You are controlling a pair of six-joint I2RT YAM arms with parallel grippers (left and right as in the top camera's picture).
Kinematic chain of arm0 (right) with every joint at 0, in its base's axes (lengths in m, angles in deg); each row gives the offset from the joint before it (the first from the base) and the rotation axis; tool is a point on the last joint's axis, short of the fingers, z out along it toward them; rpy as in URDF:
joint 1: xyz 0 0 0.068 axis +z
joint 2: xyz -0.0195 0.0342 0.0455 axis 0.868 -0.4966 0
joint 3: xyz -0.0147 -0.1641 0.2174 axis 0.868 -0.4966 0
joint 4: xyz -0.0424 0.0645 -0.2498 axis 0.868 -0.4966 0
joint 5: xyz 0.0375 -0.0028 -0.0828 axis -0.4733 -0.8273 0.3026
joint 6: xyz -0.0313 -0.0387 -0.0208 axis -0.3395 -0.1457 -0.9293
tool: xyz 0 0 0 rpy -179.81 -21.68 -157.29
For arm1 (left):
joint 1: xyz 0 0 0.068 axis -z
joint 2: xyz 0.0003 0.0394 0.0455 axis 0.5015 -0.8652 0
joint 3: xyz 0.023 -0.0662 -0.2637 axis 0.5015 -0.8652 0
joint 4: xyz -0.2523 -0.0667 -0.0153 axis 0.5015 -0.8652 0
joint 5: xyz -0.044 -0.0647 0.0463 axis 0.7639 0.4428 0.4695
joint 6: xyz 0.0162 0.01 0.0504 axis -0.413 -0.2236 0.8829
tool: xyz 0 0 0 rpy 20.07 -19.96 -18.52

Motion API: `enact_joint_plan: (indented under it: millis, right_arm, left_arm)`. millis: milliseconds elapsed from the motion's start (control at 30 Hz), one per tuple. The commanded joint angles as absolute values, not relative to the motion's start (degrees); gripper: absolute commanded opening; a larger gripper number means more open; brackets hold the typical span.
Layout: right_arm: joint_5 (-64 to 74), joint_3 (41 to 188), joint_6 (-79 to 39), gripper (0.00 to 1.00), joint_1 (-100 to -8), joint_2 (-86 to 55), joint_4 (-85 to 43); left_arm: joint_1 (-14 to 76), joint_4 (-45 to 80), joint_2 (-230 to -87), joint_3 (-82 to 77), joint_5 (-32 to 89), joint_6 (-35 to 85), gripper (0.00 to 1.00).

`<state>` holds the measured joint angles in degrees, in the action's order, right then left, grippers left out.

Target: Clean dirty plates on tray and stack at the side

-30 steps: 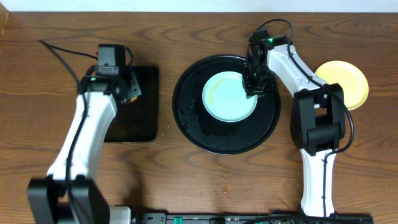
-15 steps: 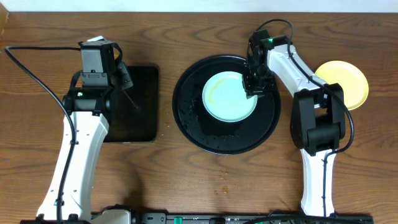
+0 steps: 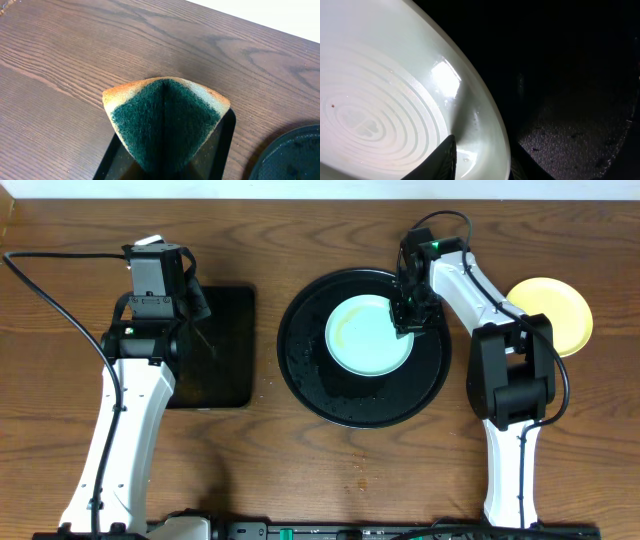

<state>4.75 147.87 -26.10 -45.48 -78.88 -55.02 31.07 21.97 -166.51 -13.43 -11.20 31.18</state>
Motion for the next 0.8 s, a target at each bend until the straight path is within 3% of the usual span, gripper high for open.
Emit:
enact_joint_plan:
  millis: [0,333,767]
  right_arm:
    - [5.3,146.3,-26.8,0.30,-44.8,-81.3,-54.3]
    - [5.3,146.3,-26.8,0.29,-44.8,-81.3,-54.3]
    - [5.3,146.3,-26.8,0.30,-44.8,-81.3,-54.4]
  left_arm:
    - [31.0,22.0,-166.8,-12.7,-11.6,31.5,0.07]
    - [31.0,21.1,-167.0,-13.1,-5.7,31.3,0.08]
    - [30.4,22.2,-170.2,-13.1,-10.0,33.7,0.08]
